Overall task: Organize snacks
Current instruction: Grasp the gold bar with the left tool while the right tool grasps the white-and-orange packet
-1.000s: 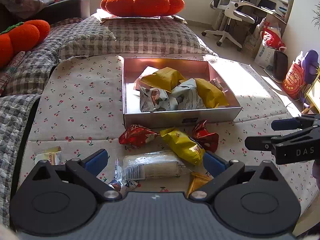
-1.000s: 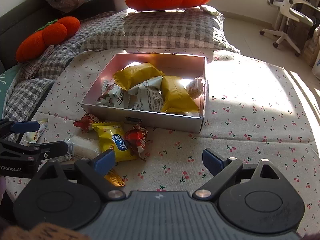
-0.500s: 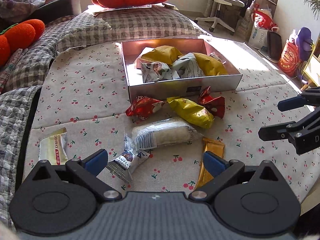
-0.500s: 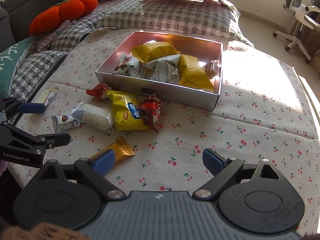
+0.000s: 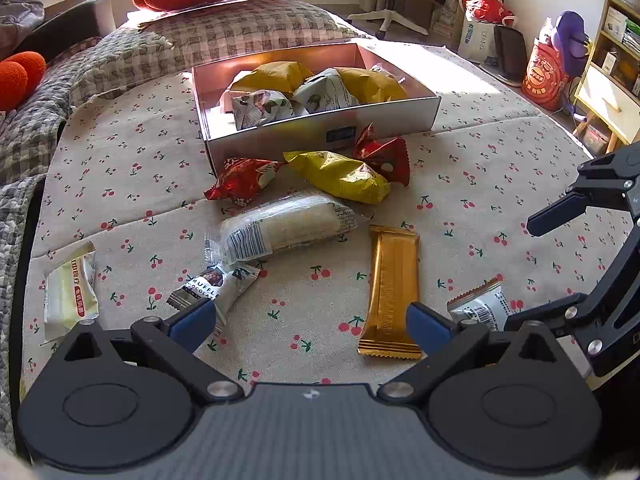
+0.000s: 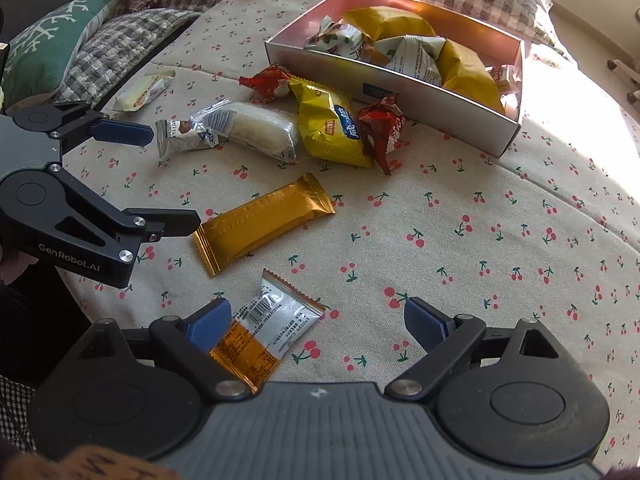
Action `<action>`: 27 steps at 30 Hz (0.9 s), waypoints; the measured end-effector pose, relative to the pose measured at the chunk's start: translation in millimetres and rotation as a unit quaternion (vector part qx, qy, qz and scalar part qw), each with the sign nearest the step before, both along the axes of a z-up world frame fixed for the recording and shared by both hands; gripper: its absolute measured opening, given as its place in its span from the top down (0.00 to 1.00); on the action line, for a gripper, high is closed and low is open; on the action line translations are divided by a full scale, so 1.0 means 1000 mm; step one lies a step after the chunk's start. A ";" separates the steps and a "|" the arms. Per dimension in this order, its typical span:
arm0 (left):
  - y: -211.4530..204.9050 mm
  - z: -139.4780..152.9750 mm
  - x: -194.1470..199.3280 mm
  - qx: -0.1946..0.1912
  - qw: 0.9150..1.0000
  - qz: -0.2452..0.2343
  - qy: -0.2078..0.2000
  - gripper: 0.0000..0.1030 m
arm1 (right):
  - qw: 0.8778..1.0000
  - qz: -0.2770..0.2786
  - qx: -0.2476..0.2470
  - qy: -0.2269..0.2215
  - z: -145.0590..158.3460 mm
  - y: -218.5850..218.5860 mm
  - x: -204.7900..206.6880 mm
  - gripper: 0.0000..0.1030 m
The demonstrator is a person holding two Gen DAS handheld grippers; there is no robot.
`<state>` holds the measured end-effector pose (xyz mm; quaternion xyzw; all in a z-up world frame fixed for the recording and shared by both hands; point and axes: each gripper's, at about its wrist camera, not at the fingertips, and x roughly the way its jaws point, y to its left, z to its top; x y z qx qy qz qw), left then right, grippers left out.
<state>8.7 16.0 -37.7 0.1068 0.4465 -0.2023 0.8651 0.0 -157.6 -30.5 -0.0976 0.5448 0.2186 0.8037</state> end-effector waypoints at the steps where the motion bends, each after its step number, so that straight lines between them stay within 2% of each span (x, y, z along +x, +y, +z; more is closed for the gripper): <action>1: -0.002 -0.001 -0.001 0.001 1.000 -0.005 0.000 0.00 | 1.000 0.003 -0.002 0.001 -0.002 0.002 -0.002 0.13; 7: -0.010 -0.008 -0.001 0.010 1.000 -0.016 -0.001 0.00 | 1.000 0.006 -0.005 0.017 -0.015 0.018 -0.011 0.22; 9: -0.012 -0.010 -0.001 0.011 1.000 -0.018 0.000 0.01 | 1.000 0.008 -0.012 0.018 -0.020 0.024 -0.013 0.23; 11: -0.015 -0.011 -0.001 0.009 1.000 -0.020 0.002 0.01 | 0.999 0.019 -0.033 0.003 -0.023 0.030 -0.017 0.23; 15: -0.023 -0.013 -0.001 0.004 1.000 -0.030 0.007 0.04 | 0.997 0.035 -0.067 -0.015 -0.023 0.034 -0.021 0.34; 19: -0.030 -0.019 0.000 0.006 0.999 -0.036 0.015 0.11 | 0.997 0.018 -0.069 -0.017 -0.021 0.024 -0.015 0.44; 22: -0.035 -0.025 0.003 0.001 0.999 -0.030 0.031 0.19 | 0.997 0.001 -0.070 -0.018 -0.022 0.017 -0.008 0.45; 24: -0.037 -0.026 0.005 0.002 0.999 -0.026 0.026 0.20 | 0.997 -0.005 -0.068 -0.018 -0.022 0.013 -0.005 0.45; 27: -0.041 -0.025 0.007 0.001 0.999 -0.027 0.022 0.27 | 0.998 -0.007 -0.060 -0.019 -0.021 0.013 -0.001 0.44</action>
